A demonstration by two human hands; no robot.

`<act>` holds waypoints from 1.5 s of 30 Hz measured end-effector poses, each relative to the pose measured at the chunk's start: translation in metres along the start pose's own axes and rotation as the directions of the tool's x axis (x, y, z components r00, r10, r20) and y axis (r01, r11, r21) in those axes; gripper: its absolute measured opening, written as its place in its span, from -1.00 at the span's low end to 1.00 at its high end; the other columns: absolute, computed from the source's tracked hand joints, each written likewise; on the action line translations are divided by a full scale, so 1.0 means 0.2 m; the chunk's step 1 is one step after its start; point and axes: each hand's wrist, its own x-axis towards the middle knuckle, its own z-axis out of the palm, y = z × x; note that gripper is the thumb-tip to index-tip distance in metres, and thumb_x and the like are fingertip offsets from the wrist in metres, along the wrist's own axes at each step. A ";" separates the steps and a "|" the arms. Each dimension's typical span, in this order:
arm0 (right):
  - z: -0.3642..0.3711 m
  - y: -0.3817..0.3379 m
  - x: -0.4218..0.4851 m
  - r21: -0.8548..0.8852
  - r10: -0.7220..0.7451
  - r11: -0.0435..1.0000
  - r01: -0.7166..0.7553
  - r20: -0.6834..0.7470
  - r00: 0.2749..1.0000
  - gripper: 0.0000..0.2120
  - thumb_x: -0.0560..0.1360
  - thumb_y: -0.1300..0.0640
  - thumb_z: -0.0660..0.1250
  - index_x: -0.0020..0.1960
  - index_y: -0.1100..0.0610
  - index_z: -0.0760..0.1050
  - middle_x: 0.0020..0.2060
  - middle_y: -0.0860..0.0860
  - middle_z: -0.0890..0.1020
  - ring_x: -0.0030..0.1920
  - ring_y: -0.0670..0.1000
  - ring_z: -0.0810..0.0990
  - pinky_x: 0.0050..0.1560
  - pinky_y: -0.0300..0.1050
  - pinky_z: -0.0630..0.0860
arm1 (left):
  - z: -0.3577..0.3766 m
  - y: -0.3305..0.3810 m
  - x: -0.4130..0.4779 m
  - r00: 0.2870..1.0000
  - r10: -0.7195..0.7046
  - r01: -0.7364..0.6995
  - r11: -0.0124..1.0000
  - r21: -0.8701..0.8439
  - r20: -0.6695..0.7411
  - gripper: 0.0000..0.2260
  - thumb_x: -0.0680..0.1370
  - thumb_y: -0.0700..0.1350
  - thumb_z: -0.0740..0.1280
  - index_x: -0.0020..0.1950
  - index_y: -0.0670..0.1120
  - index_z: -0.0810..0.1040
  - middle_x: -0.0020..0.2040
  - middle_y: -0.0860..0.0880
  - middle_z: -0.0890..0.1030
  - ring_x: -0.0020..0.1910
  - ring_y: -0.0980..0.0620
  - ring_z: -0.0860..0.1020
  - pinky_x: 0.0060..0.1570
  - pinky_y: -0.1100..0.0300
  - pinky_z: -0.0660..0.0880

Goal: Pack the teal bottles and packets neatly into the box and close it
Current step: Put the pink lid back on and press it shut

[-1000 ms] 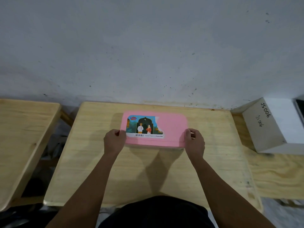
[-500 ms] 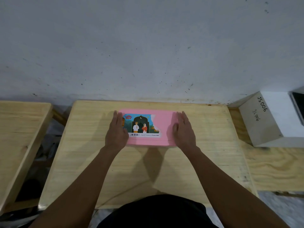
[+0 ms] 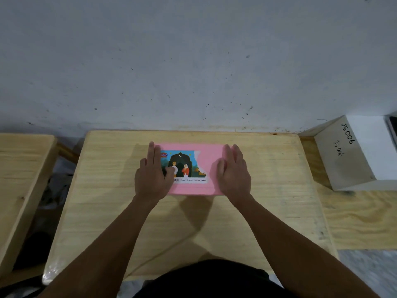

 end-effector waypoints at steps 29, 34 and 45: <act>-0.09 0.09 -0.01 0.780 0.265 0.422 -0.462 0.381 0.886 -0.83 0.57 0.05 0.23 0.10 -0.05 0.56 -0.02 -0.03 0.66 -0.03 0.02 0.62 -0.08 -0.01 0.57 | -0.16 -0.09 0.04 0.865 -0.367 0.491 0.483 -0.725 0.341 -0.80 0.60 -0.07 0.21 0.01 0.01 0.65 -0.12 0.05 0.69 -0.13 0.03 0.65 -0.17 0.11 0.57; -0.10 0.10 0.14 0.812 0.254 0.283 -0.510 0.449 0.857 -0.85 0.63 0.20 0.18 0.06 0.14 0.53 -0.18 0.07 0.55 -0.23 0.04 0.53 -0.33 -0.16 0.48 | -0.20 -0.06 0.25 0.886 -0.336 0.460 0.534 -0.710 0.321 -0.78 0.57 -0.03 0.22 -0.04 0.05 0.68 -0.09 0.03 0.70 -0.08 -0.01 0.66 -0.01 0.01 0.58; -0.04 0.06 0.46 0.702 0.314 0.460 -0.543 0.444 0.839 -0.73 0.39 -0.11 0.28 0.07 -0.12 0.56 0.04 -0.03 0.65 0.11 0.14 0.62 0.15 0.25 0.55 | -0.14 -0.04 0.44 0.841 -0.386 0.534 0.479 -0.696 0.380 -0.79 0.60 -0.05 0.19 -0.05 0.08 0.62 -0.07 0.02 0.68 -0.07 -0.04 0.66 -0.02 -0.03 0.59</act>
